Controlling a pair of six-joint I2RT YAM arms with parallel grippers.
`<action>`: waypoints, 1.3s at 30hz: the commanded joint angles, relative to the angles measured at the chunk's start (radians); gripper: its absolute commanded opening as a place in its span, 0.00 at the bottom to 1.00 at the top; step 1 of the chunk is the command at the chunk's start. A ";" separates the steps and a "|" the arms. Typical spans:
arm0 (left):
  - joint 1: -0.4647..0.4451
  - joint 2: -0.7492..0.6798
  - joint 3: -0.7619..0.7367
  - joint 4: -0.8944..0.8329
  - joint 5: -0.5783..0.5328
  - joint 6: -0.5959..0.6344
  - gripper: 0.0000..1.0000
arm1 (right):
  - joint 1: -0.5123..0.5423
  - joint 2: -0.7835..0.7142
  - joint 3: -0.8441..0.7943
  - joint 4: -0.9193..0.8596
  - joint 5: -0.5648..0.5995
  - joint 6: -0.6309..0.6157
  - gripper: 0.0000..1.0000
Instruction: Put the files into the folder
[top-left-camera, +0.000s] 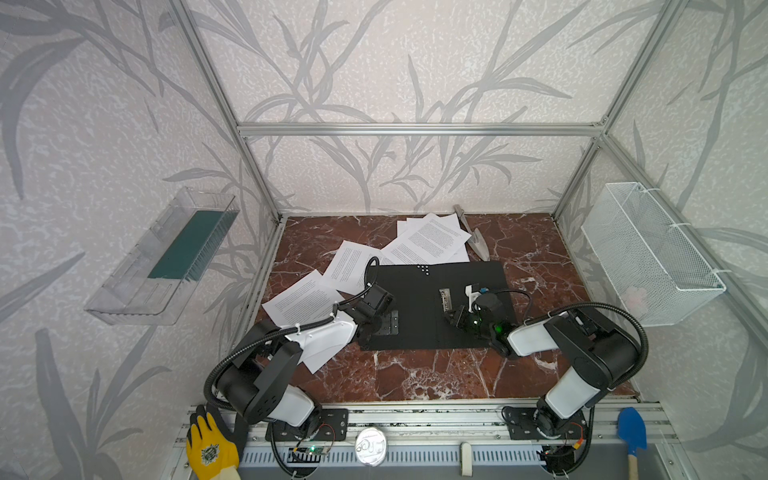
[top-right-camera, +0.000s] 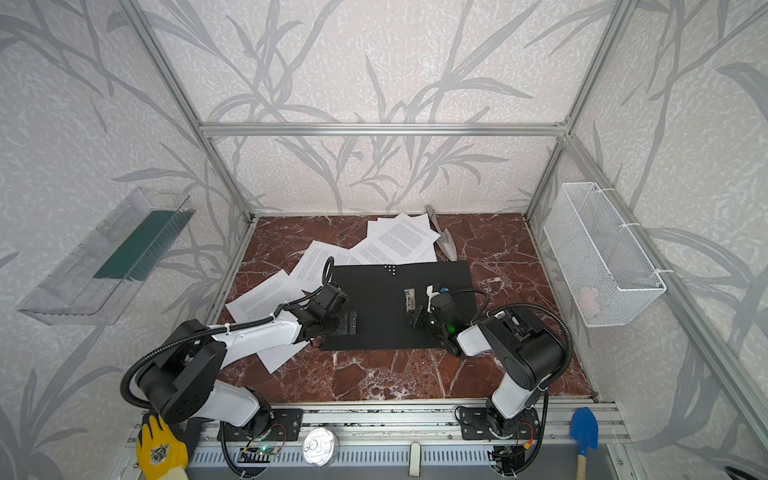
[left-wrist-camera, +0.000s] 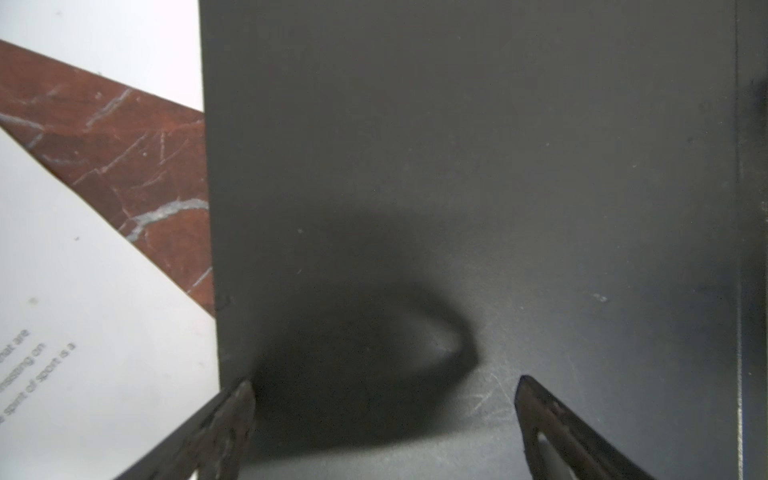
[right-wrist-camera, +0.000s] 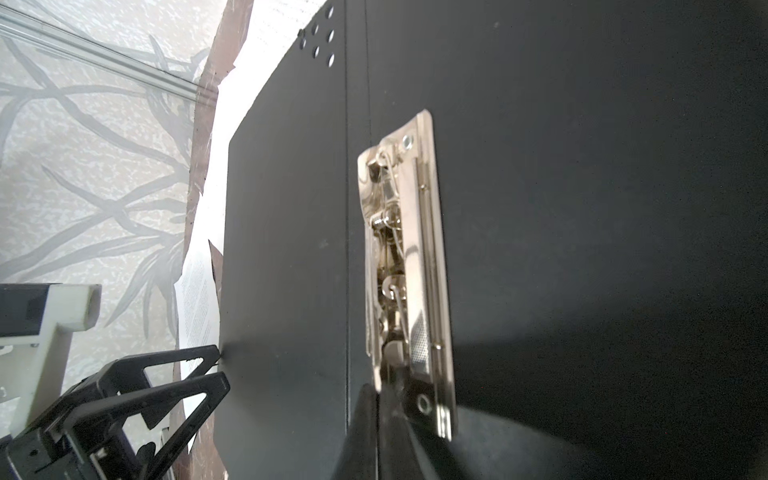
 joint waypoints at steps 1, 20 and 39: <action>0.008 0.054 -0.034 -0.092 0.030 -0.015 0.98 | -0.012 -0.030 -0.006 -0.227 0.019 -0.050 0.00; 0.009 0.044 -0.034 -0.083 0.055 -0.006 0.97 | 0.009 -0.361 0.106 -0.650 -0.008 -0.253 0.50; 0.008 0.042 -0.028 -0.083 0.068 0.007 0.97 | 0.008 -0.175 0.147 -0.545 -0.024 -0.223 0.20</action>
